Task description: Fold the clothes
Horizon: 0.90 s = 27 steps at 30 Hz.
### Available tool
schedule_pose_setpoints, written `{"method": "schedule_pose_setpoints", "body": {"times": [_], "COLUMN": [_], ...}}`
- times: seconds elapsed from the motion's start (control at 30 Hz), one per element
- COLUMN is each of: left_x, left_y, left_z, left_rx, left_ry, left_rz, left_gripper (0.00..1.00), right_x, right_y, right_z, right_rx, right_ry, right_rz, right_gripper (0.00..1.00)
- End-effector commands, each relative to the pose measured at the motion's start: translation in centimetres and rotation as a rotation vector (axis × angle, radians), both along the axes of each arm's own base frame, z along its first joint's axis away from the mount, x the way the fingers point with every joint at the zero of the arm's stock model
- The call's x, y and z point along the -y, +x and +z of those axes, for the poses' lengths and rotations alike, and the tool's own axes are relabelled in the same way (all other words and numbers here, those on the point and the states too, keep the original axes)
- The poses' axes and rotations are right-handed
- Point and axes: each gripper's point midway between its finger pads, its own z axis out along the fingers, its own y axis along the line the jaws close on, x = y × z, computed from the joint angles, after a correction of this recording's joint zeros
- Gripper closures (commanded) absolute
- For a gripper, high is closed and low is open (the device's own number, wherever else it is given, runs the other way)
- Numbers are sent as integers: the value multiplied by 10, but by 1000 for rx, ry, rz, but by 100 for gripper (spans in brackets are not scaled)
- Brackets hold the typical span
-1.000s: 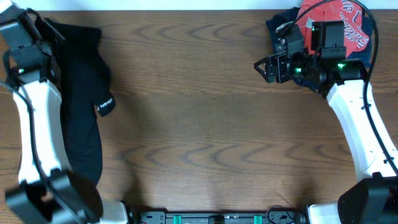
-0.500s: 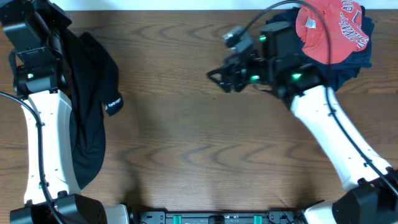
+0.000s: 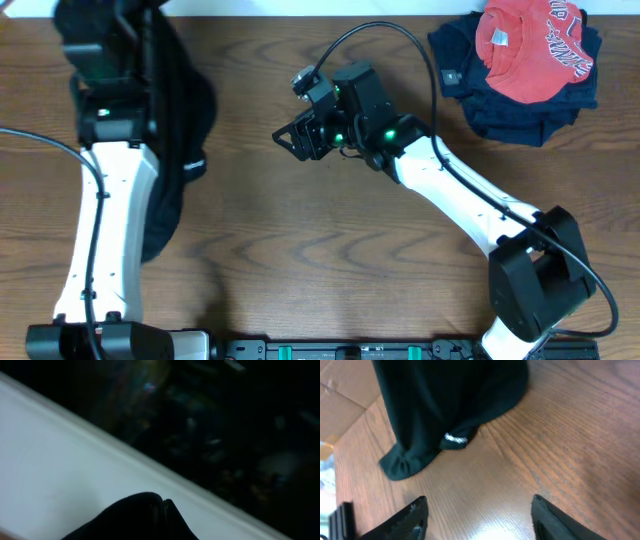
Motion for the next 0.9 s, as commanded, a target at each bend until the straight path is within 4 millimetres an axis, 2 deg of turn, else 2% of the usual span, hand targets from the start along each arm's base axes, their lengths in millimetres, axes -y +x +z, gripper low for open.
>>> {"method": "schedule_pose_setpoints", "body": {"times": [0.0,0.1,0.17,0.3,0.4,0.5,0.57,0.73,0.87], "left_x": [34,62,78,91,101,103,98,97,100], "left_y": [-12,-21,-29,-43,-53,-57,-53,-34,-36], "left_z": [34,55,69,91,108,117,111,88,91], "left_rx": [111,200,261,349,389,397,374,308,323], "left_ry": [-46,-60,-70,-140,-169,-109,-99,-83,-89], "left_rz": [-86,-150,-182,-169,-150,-82,-32,-2,-9], "left_gripper": [94,94,94,94,94,94,94,94,94], "right_x": [13,42,75,142,174,182,179,153,135], "right_y": [10,25,40,61,64,58,52,37,36], "right_z": [9,16,21,28,32,35,33,30,18], "right_rx": [-9,-17,-33,-66,-78,-87,-89,-72,-40], "right_ry": [20,15,6,-3,13,43,38,15,-90], "right_rz": [-54,-119,-192,-330,-345,-288,-248,-159,-196], "right_gripper": [39,39,38,35,33,33,32,32,32]}}
